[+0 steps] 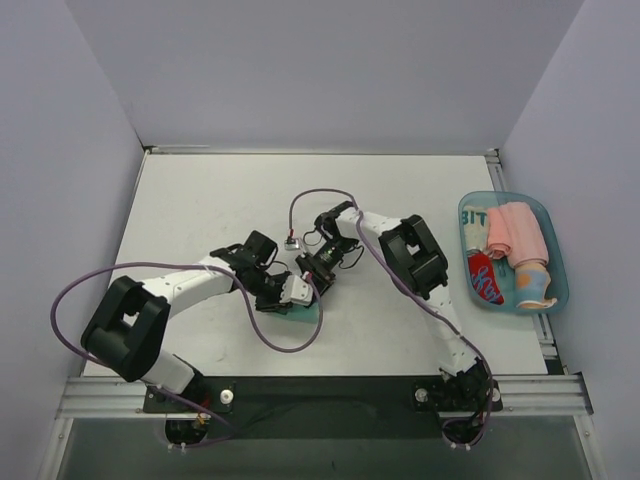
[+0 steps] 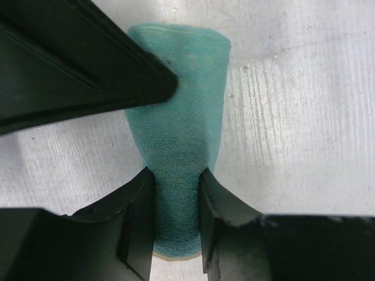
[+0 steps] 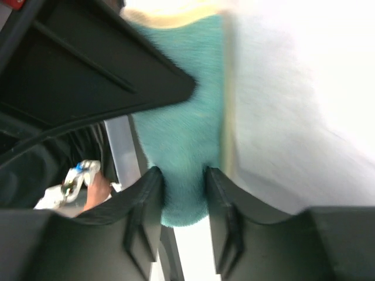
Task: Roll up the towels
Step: Roll the towel
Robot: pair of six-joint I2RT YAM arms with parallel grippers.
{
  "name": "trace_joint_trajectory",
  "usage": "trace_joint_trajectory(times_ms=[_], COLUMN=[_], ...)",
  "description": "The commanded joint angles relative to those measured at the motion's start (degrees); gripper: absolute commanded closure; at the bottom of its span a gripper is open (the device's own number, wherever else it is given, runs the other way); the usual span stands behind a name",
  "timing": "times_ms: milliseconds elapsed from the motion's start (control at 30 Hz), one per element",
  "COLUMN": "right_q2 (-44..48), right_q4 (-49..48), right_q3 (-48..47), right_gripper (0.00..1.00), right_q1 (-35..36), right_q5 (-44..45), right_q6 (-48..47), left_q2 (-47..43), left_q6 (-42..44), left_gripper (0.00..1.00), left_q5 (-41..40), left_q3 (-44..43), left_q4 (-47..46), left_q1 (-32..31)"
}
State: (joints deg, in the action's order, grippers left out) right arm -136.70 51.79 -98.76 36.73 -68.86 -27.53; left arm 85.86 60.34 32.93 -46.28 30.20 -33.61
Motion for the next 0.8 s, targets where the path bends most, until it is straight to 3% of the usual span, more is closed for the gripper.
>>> trace_joint_trajectory(times_ms=[0, 200, 467, 633, 767], right_q2=[2.9, 15.7, 42.9, 53.5, 53.8], right_q4=[-1.4, -6.5, -22.9, -24.4, -22.9], right_q3=[-2.4, 2.5, 27.8, 34.8, 35.7], right_gripper=[0.64, 0.59, 0.59, 0.59, 0.59], right_q1=[-5.2, -10.2, -8.7, -1.2, 12.1], right_q5=[8.3, 13.3, 31.0, 41.6, 50.6], right_q6=[2.3, 6.1, 9.4, 5.0, 1.4], left_q2=[4.5, 12.3, 23.3, 28.6, 32.1], left_q6=[-1.0, -2.2, -2.2, -1.3, -1.2], left_gripper=[0.81, 0.83, 0.85, 0.85, 0.85], left_q5=[-0.9, 3.3, 9.9, 11.4, 12.8], left_q3=[0.1, -6.4, -17.0, -21.7, -23.9], left_q4=[5.7, 12.8, 22.4, 26.7, 28.8], left_q1=[0.5, 3.6, 9.3, 11.0, 11.8])
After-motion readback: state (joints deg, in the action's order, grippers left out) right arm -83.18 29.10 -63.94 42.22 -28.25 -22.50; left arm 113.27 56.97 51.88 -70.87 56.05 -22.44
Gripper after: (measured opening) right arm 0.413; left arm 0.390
